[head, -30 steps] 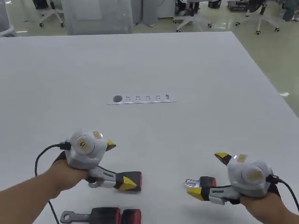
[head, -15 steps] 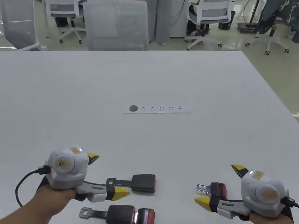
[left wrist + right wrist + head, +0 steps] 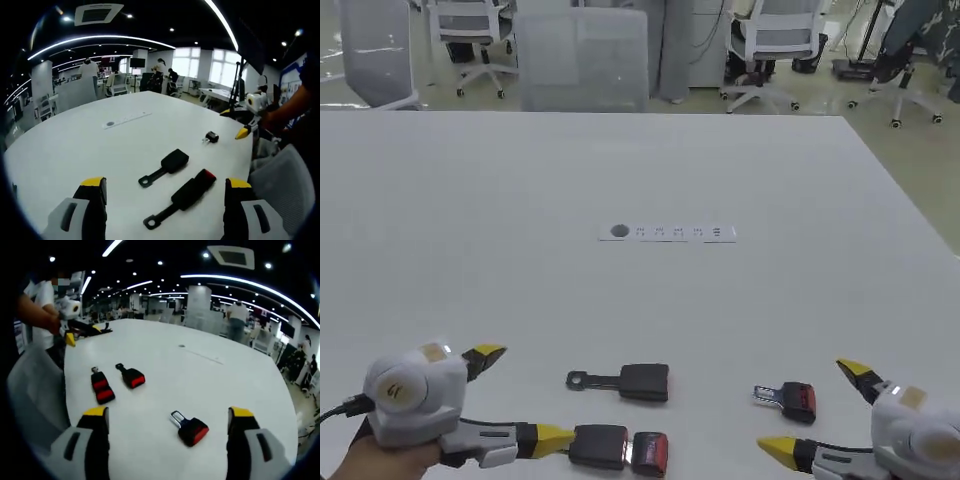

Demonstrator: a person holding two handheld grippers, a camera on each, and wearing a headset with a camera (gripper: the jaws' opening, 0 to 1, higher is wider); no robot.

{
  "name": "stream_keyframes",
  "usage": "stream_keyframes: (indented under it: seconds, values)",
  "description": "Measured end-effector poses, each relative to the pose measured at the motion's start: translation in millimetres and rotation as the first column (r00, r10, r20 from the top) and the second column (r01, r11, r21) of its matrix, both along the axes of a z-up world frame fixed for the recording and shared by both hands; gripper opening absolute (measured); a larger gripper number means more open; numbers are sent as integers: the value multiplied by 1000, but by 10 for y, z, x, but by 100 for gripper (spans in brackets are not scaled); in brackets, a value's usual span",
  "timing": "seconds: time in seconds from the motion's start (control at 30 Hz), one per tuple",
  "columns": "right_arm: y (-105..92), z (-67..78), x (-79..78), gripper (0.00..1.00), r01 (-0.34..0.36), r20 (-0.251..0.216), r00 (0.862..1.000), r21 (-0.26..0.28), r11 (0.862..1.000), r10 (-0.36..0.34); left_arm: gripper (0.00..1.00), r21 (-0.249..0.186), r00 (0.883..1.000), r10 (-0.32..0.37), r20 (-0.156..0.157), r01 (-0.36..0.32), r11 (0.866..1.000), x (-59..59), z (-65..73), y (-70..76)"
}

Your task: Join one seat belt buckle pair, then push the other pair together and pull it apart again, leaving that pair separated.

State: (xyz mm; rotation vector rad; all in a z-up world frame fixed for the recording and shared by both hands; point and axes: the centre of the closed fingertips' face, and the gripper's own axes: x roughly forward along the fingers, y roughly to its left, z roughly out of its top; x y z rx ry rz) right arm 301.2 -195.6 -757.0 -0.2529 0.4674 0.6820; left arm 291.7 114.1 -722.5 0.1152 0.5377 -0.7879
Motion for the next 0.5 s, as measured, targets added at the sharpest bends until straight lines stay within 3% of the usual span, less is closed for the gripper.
stream_keyframes:
  seconds: [0.17, 0.3, 0.5]
  values:
    - [-8, -33, -144, 100, 9, -7, 1000, -4, 1000, -9, 100, -5, 1000, 18, -7, -18, 1000, -123, -54, 139]
    - [20, -12, -261, 100, 4, -2, 1000, -5, 1000, -4, 100, -25, 999, 44, 5, -44, 999, -182, -14, 215]
    - [59, 41, -355, 100, 19, 5, 1000, 12, 1000, -19, 100, -42, 998, 70, 4, -70, 997, -272, -7, 245]
